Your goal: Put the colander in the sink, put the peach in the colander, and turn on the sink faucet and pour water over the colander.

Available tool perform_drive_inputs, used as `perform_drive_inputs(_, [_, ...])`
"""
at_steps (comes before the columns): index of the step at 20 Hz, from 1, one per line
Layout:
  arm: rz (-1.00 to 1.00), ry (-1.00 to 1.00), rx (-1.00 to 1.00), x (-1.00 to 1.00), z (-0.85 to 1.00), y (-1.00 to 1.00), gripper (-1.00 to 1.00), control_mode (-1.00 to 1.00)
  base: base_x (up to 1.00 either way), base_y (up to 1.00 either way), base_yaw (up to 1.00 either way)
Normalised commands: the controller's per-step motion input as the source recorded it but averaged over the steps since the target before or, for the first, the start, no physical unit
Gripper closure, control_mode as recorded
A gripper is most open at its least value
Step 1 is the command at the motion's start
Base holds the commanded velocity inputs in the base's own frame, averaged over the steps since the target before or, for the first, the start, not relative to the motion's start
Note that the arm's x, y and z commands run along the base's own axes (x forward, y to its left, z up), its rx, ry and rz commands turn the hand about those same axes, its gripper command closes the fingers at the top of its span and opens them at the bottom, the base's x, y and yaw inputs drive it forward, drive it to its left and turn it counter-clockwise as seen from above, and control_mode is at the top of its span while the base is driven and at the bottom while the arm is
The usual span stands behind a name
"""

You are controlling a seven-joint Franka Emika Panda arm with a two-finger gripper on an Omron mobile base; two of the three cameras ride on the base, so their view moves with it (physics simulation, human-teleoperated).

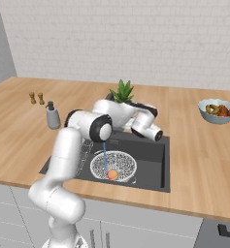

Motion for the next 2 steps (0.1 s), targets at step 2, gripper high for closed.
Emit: perform_drive_inputs(2, [-0.03,0.00,0.00,-0.39,0.00,-0.15,1.00,-1.00,0.00,0.00,0.00])
